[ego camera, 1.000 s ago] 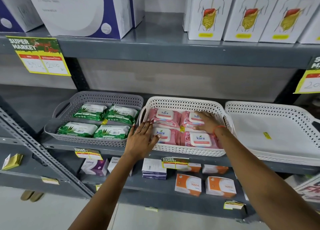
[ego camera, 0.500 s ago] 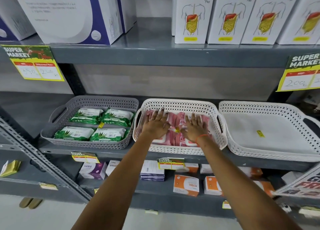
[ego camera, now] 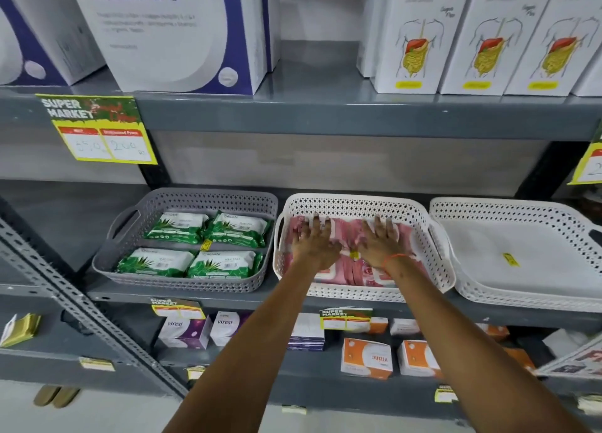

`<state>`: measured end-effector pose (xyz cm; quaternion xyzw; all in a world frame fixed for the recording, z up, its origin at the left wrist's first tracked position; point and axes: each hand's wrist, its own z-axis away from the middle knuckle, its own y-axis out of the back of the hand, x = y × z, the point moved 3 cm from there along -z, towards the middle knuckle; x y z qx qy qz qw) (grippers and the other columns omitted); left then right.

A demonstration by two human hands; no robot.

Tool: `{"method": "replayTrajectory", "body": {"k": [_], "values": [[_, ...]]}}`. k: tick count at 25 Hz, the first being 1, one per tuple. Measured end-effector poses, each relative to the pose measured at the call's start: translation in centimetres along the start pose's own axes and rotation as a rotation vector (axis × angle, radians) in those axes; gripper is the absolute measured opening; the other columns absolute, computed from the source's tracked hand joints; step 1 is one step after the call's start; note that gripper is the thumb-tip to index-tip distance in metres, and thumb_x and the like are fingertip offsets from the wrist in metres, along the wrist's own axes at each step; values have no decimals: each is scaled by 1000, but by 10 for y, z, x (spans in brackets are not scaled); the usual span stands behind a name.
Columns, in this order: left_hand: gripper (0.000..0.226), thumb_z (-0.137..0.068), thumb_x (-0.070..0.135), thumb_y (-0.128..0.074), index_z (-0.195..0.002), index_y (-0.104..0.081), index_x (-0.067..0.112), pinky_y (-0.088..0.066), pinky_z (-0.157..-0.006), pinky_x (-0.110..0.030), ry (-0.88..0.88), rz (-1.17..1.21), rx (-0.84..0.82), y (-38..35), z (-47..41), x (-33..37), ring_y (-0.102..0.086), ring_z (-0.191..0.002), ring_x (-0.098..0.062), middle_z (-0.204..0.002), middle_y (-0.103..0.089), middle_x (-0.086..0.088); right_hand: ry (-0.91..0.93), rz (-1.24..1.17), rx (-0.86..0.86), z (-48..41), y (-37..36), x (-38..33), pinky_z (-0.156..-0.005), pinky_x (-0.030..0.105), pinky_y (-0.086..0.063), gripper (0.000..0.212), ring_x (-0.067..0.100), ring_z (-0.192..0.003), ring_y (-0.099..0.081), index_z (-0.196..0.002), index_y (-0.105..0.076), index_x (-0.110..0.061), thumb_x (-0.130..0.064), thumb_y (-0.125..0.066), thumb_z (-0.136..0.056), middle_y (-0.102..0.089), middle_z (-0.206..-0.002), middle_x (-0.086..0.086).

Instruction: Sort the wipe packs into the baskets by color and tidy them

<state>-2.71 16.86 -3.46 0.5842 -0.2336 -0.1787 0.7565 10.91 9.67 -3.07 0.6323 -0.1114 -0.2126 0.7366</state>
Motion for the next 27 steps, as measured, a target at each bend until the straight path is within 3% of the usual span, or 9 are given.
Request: {"method": "replayTrajectory", "body": {"k": [3, 5, 9, 12, 14, 17, 20, 24, 27], "values": [[59, -97, 46, -13, -145, 15, 24, 10, -114, -49, 8, -26, 258, 27, 9, -50, 16, -141, -22, -155, 19, -2, 125, -161, 219, -3, 22, -79, -120, 50, -2, 58, 29, -148, 5, -151, -4, -19, -34, -28, -99, 7, -161, 8], [60, -97, 47, -11, -147, 13, 24, 13, -111, -49, 95, -33, 322, 41, 10, -109, 17, -141, -20, -155, 19, 0, 270, -272, 266, -5, 26, -144, -122, 45, -8, 59, 28, -149, -2, -150, -10, -11, -24, -35, -98, 0, -161, 13], [56, -98, 45, -17, -149, 1, 29, 4, -114, -55, 378, 85, 199, 43, 16, -239, 13, -143, -27, -158, 12, 0, 508, -309, 124, -15, 7, -244, -121, 37, -13, 57, 25, -148, -10, -148, -17, -6, -21, -39, -98, -10, -160, 13], [52, -100, 42, -18, -148, 1, 34, -1, -114, -57, 405, 95, 16, 28, 20, -291, 13, -143, -32, -158, 15, 0, 484, -92, -70, -40, -18, -271, -122, 49, -4, 60, 26, -149, 7, -151, -5, -21, -36, -31, -99, 6, -162, 4], [52, -100, 41, -20, -148, -1, 35, -3, -114, -57, 332, 98, 0, 24, 19, -300, 10, -143, -34, -158, 13, -1, 460, 3, -169, -50, -35, -270, -120, 55, 0, 57, 27, -148, 13, -150, -1, -31, -41, -25, -99, 11, -161, -2], [54, -99, 39, -28, -148, -6, 32, -3, -113, -59, 300, 153, 40, 20, 19, -308, 9, -143, -33, -159, 6, -2, 488, 46, -168, -50, -49, -264, -119, 56, 2, 56, 25, -147, 16, -149, -1, -34, -43, -23, -99, 13, -161, -5], [55, -94, 47, -8, -144, 14, 36, -3, -111, -65, 308, 111, -16, 14, 21, -310, 19, -140, -39, -158, 14, -2, 489, 41, -162, -49, -42, -261, -120, 56, 4, 56, 24, -147, 18, -149, 0, -34, -43, -22, -99, 14, -160, -5], [57, -98, 43, -28, -148, -5, 31, 0, -113, -59, 352, 55, -16, 26, 32, -293, 8, -144, -31, -159, 6, -3, 499, 62, -173, -32, -37, -259, -120, 54, 3, 56, 25, -147, 16, -149, 4, -32, -42, -21, -100, 13, -160, -3], [55, -98, 45, -26, -148, -12, 28, -5, -113, -56, 289, -10, 61, 55, 39, -252, -7, -144, -28, -159, -6, -4, 524, 53, -21, -12, -10, -252, -121, 52, -3, 59, 28, -148, 8, -150, 0, -25, -36, -28, -100, 6, -162, 3]]}}
